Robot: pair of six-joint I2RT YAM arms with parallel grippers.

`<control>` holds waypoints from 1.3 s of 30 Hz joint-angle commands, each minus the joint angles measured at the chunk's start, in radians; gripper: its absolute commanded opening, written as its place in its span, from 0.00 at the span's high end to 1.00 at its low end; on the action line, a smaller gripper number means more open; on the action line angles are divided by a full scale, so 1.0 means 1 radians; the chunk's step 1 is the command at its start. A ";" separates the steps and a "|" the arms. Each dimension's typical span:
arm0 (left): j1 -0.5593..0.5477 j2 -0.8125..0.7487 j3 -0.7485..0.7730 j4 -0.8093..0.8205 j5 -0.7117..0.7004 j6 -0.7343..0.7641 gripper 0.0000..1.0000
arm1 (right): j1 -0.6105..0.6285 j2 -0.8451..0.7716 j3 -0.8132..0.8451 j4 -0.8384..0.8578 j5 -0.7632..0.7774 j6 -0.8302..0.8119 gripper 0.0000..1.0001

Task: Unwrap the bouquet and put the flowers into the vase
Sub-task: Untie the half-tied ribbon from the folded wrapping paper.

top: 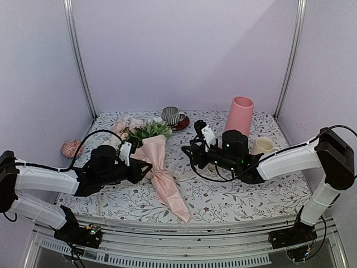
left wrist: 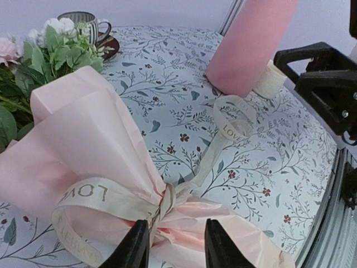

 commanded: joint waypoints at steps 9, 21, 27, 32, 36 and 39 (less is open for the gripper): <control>-0.005 -0.025 -0.036 -0.022 -0.103 0.057 0.42 | 0.001 0.103 0.122 -0.109 -0.138 -0.124 0.63; -0.002 0.192 0.089 -0.099 0.032 0.074 0.82 | 0.002 0.323 0.327 -0.328 -0.325 -0.142 0.80; -0.002 0.198 0.086 -0.091 0.008 0.082 0.78 | 0.001 0.372 0.365 -0.354 -0.365 -0.152 0.80; -0.002 0.220 0.097 -0.097 -0.002 0.083 0.76 | 0.002 0.429 0.446 -0.383 -0.396 -0.156 0.80; -0.002 0.242 0.106 -0.097 -0.006 0.082 0.78 | 0.003 0.461 0.482 -0.391 -0.412 -0.154 0.80; -0.002 0.245 0.111 -0.093 -0.007 0.083 0.83 | 0.004 0.479 0.506 -0.401 -0.430 -0.155 0.80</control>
